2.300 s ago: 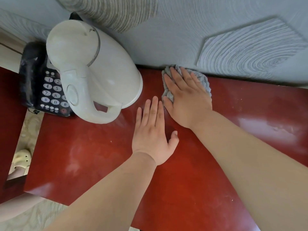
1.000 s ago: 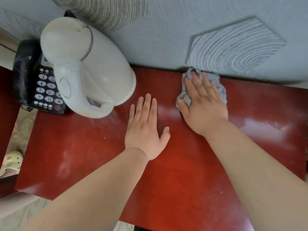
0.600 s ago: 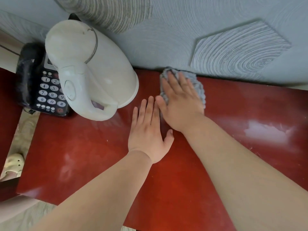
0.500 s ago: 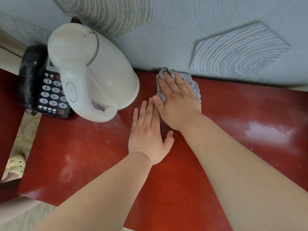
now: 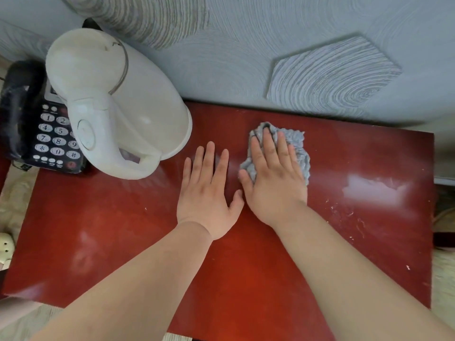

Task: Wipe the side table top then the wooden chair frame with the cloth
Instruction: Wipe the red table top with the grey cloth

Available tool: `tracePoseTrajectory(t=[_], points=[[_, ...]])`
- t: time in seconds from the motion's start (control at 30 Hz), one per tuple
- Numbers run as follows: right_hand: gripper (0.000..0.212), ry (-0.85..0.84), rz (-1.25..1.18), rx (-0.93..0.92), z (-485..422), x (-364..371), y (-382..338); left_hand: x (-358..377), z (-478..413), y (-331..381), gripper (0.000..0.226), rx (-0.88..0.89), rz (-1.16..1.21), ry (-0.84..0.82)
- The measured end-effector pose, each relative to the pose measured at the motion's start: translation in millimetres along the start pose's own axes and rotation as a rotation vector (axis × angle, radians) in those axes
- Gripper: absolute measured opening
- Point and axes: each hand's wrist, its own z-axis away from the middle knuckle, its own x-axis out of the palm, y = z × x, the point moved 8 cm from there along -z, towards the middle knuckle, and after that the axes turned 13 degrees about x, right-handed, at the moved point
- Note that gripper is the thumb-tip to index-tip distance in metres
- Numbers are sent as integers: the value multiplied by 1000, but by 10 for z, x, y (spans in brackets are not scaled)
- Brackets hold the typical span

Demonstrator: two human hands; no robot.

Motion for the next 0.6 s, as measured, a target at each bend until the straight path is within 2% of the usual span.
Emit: tracePoseTrajectory(t=[0.13, 0.3, 0.37, 0.47, 0.6], points=[[71, -1, 7, -91, 65, 57, 187, -17, 10, -3, 86, -5, -13, 4], [74, 30, -12, 114, 535, 129, 1112, -25, 0, 1, 87, -20, -10, -10], [75, 14, -15, 205, 680, 162, 1272, -36, 4, 8, 87, -20, -7, 0], [75, 46, -28, 269, 673, 158, 1098, -39, 0, 10, 87, -20, -13, 3], [73, 38, -33, 53, 424, 131, 569, -64, 3, 18, 86, -28, -20, 20]])
